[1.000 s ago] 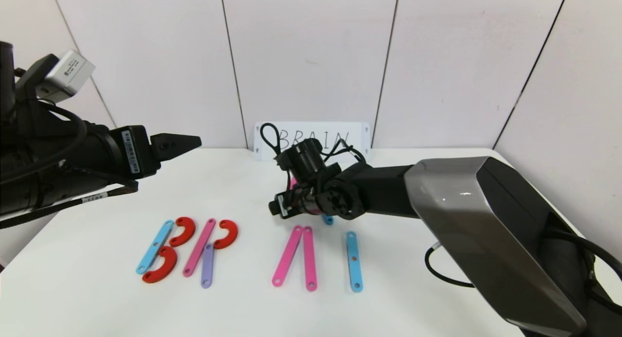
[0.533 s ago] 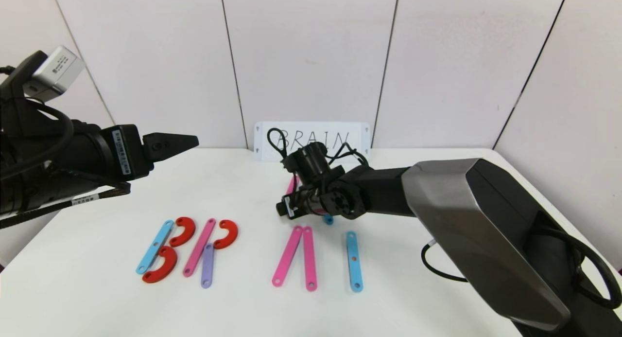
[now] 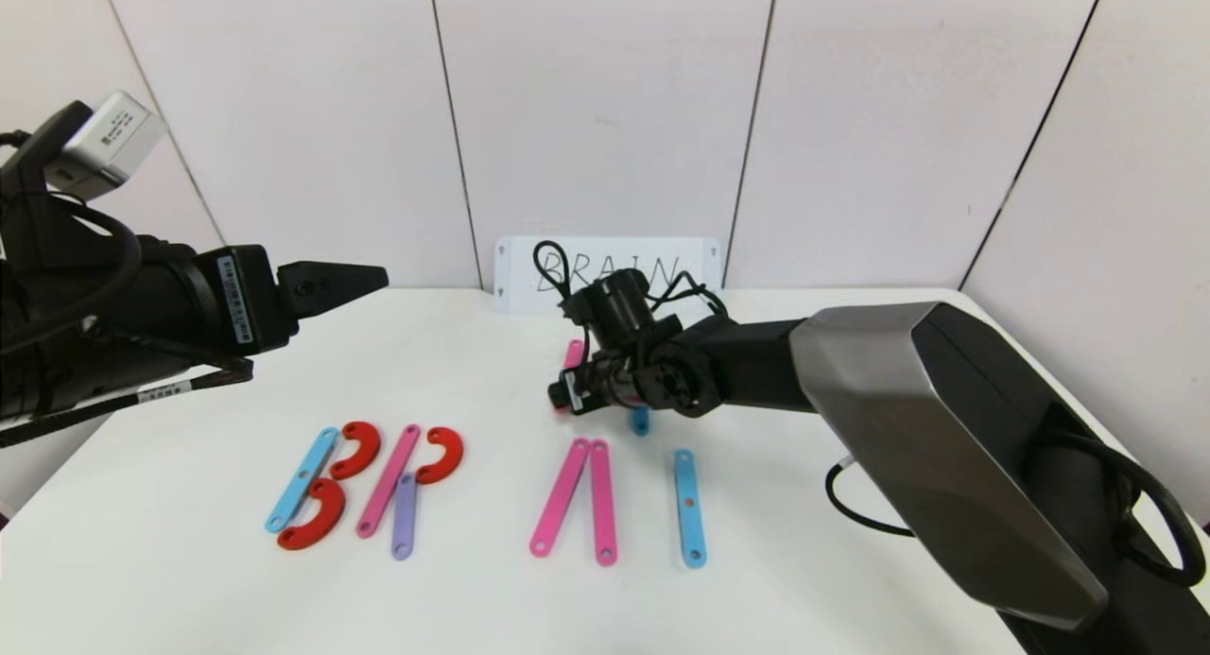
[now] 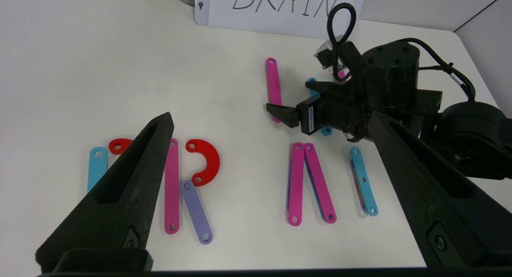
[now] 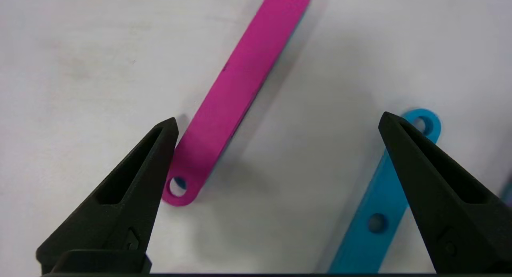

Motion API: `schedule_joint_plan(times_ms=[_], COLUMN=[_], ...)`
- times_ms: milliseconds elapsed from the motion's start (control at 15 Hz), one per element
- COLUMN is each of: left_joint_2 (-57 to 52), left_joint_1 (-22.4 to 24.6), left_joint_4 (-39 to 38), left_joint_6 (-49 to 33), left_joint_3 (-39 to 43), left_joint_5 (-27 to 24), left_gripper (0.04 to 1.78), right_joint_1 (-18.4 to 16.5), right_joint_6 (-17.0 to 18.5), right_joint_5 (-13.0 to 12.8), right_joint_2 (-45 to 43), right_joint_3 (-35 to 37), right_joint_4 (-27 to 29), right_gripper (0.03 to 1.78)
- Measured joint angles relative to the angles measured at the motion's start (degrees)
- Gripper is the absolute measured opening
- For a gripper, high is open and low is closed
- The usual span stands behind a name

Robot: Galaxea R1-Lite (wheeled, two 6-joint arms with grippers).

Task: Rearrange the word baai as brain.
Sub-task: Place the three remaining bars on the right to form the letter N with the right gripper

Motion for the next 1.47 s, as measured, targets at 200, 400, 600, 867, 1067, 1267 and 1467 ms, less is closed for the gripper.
schedule_joint_plan(times_ms=[200,400,600,867,1067,1267,1467], left_joint_2=[-0.07,-0.18,-0.30,-0.44,-0.55,-0.62,-0.66], left_joint_1=[-0.07,-0.11,-0.07,-0.11,-0.07,-0.11,-0.07], left_joint_4=[0.00,0.09,0.23,0.22,0.23,0.26,0.26], left_joint_6=[0.02,-0.05,-0.05,-0.09,-0.06,-0.06,-0.06], left_joint_3=[0.02,0.13,0.13,0.16,0.16,0.16,0.11], left_joint_5=[0.00,-1.11,-1.35,-1.40,-1.43,-1.43,-1.44], left_gripper=[1.70,1.70,1.70,1.70,1.70,1.70,1.70], right_joint_1=[-0.82,-1.57,-1.51,-0.74,0.06,0.87,1.24], right_joint_6=[-0.13,-0.16,-0.41,-0.49,-0.49,-0.49,-0.49], right_joint_5=[-0.06,-0.39,-0.37,-0.20,-0.16,-0.11,-0.16], right_joint_2=[-0.34,-0.67,-0.83,-0.48,-0.04,0.21,0.51], right_joint_3=[0.02,0.05,0.05,0.05,0.05,0.05,0.05], right_joint_4=[-0.05,-0.69,-1.13,-1.62,-1.77,-1.79,-1.82], right_gripper=[1.74,1.74,1.74,1.74,1.74,1.74,1.74])
